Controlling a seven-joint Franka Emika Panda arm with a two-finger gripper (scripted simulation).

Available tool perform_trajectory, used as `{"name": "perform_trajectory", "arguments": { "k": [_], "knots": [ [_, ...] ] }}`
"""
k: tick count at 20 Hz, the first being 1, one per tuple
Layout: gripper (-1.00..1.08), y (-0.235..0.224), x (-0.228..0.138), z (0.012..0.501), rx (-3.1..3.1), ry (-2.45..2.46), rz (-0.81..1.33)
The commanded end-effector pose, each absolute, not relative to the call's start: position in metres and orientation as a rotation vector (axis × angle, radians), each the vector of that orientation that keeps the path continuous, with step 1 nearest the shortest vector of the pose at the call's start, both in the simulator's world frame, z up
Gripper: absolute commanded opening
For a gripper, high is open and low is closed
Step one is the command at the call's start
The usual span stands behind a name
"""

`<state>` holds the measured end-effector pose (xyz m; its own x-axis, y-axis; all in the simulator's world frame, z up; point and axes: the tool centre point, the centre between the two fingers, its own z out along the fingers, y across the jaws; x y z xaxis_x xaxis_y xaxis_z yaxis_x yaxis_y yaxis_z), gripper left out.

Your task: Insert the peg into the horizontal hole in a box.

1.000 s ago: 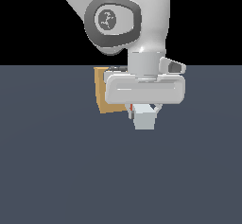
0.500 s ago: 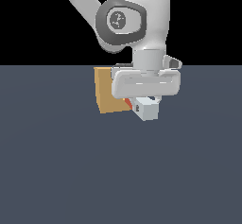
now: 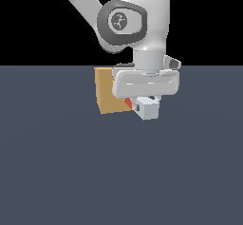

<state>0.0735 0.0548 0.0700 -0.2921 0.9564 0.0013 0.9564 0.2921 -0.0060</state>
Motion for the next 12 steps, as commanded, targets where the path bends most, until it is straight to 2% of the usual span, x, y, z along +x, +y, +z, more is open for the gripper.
{"name": "perform_trajectory", "arguments": {
  "k": [1,12],
  "knots": [
    [-1.00,0.054,0.076,0.075,-1.868,-2.529,-0.001],
    [-1.00,0.068,0.070,0.074,-1.866,-2.528,0.001]
  ]
}}
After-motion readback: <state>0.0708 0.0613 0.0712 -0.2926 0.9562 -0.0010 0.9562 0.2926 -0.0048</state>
